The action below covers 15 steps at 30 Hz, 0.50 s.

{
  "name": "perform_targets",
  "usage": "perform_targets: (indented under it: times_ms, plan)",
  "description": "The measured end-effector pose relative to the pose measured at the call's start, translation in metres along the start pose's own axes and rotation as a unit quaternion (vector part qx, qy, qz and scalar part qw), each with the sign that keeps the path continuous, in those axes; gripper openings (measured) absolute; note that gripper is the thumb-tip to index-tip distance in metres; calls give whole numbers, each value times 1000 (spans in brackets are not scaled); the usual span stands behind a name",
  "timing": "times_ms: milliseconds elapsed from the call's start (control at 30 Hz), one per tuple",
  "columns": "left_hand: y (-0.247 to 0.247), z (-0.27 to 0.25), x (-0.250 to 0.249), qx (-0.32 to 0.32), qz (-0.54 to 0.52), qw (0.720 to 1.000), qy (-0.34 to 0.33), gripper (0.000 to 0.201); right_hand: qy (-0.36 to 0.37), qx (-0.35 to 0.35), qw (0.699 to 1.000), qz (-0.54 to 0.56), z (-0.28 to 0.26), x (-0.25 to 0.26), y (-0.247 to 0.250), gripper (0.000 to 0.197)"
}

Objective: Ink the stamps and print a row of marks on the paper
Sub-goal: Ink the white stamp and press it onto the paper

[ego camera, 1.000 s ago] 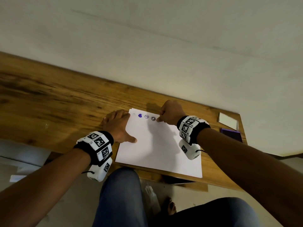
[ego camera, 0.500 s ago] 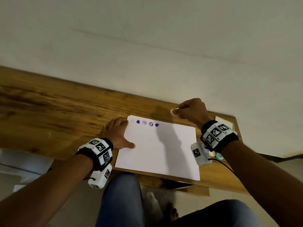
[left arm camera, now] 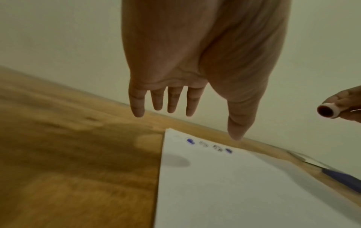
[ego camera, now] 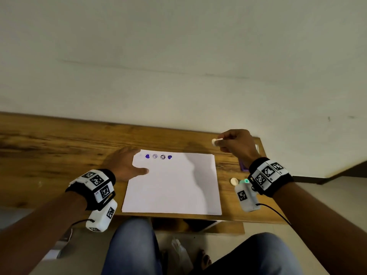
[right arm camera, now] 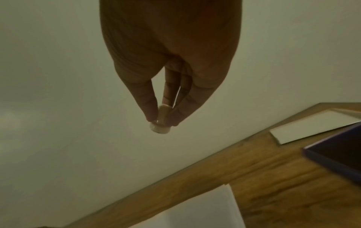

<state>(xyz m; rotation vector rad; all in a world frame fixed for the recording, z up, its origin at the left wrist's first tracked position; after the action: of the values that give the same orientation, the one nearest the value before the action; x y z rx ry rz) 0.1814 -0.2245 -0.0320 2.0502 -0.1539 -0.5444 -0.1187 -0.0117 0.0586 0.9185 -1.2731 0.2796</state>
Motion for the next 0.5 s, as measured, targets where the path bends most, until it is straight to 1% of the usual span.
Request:
perform_targets:
  times_ms: [100, 167, 200, 267, 367, 400, 500]
  plan:
    - [7, -15, -38, 11, -55, 998, -32, 60, -3, -14, 1000, 16, -8, -7, 32, 22]
    - [1, -28, -76, 32, -80, 994, -64, 45, -6, -26, 1000, 8, -14, -19, 54, 21]
    - [-6, -35, -95, 42, -77, 993, -83, 42, -6, -28, 1000, -6, -18, -25, 63, 21]
    - [-28, -45, -140, 65, -58, 988, -128, 41, -6, -24, 999, -43, -27, -40, 80, 20]
    - [-63, -59, -202, 89, -37, 980, -177, 41, 8, 11, 995, -97, -41, -57, 92, 16]
    - [-77, -61, -220, 95, -35, 977, -186, 41, 13, 18, 993, -114, -46, -63, 95, 16]
    - [-112, -63, -253, 116, -53, 974, -190, 47, 41, 51, 983, -173, -54, -70, 93, 19]
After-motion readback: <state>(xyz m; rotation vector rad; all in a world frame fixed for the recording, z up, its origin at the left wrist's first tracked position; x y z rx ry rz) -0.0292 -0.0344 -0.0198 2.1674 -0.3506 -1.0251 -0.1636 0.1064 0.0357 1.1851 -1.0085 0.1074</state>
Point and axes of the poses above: each hand's wrist, its own z-axis towards the middle knuckle, its own y-axis out of the back of the hand, x = y × z, the point moved 10 cm from there along z, towards the middle knuckle, and after that the axes turned 12 degrees about y, right-handed, at the moved point
